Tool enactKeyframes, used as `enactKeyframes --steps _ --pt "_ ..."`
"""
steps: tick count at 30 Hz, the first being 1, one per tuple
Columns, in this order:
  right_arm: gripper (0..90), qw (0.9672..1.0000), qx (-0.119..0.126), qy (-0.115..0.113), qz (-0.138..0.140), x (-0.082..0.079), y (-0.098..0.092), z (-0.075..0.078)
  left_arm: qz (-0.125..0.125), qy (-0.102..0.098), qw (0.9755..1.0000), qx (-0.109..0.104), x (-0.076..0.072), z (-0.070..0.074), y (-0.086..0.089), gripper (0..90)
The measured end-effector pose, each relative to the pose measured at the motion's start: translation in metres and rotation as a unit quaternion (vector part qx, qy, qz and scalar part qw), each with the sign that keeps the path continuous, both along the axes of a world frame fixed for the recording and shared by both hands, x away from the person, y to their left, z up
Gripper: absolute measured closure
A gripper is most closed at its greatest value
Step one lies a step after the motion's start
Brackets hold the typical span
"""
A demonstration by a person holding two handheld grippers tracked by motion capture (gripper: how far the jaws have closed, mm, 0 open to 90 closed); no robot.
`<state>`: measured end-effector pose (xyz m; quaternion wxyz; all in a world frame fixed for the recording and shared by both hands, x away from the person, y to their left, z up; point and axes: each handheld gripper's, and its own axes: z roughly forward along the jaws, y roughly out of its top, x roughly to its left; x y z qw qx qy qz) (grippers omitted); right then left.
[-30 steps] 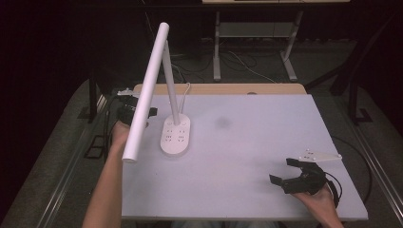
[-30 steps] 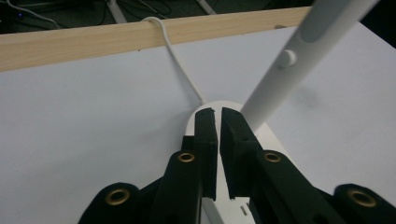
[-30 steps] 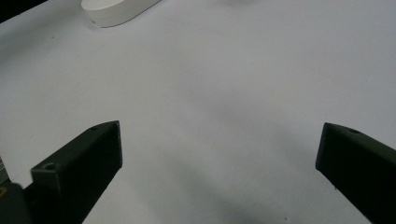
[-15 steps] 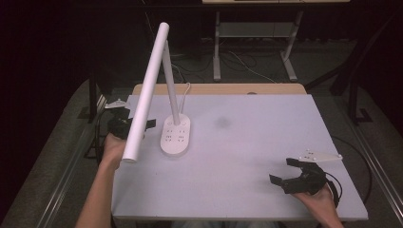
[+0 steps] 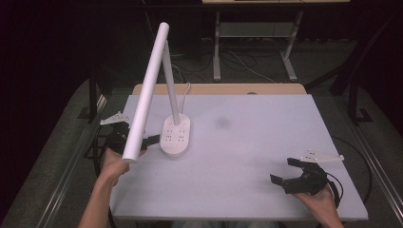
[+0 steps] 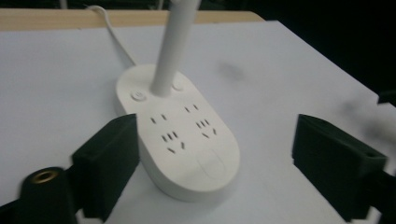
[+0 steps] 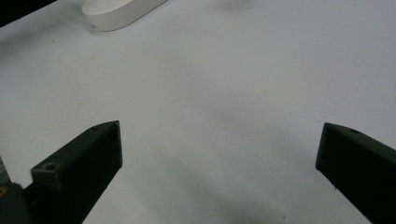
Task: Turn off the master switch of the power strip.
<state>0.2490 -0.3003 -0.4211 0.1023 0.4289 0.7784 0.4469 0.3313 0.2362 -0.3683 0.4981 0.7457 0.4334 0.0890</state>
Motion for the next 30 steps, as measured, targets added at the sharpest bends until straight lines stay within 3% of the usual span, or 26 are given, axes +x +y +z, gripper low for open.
enactKeyframes --steps 6,10,17,21,30 --pt "0.0 1.0 -0.002 0.0 0.0 0.0 0.0 0.0 -0.019 -0.002 0.9996 -0.023 -0.015 -0.012 -0.004 0.0" --pt "0.0 1.0 -0.002 -0.001 0.0 0.0 0.0 -0.001 -0.029 -0.019 0.9989 -0.032 -0.028 -0.018 -0.008 0.0" --pt "0.0 1.0 -0.006 -0.003 0.005 0.0 0.002 -0.001 -0.053 -0.028 0.9981 -0.012 -0.049 -0.028 -0.018 0.0" --pt "0.0 1.0 -0.006 -0.003 0.004 0.0 0.002 -0.001 -0.056 -0.03 0.9979 -0.012 -0.058 -0.033 -0.023 0.0" --pt "0.0 1.0 -0.004 0.002 0.007 -0.001 0.003 -0.001 -0.065 -0.034 0.9973 0.004 -0.069 -0.044 -0.037 0.0"
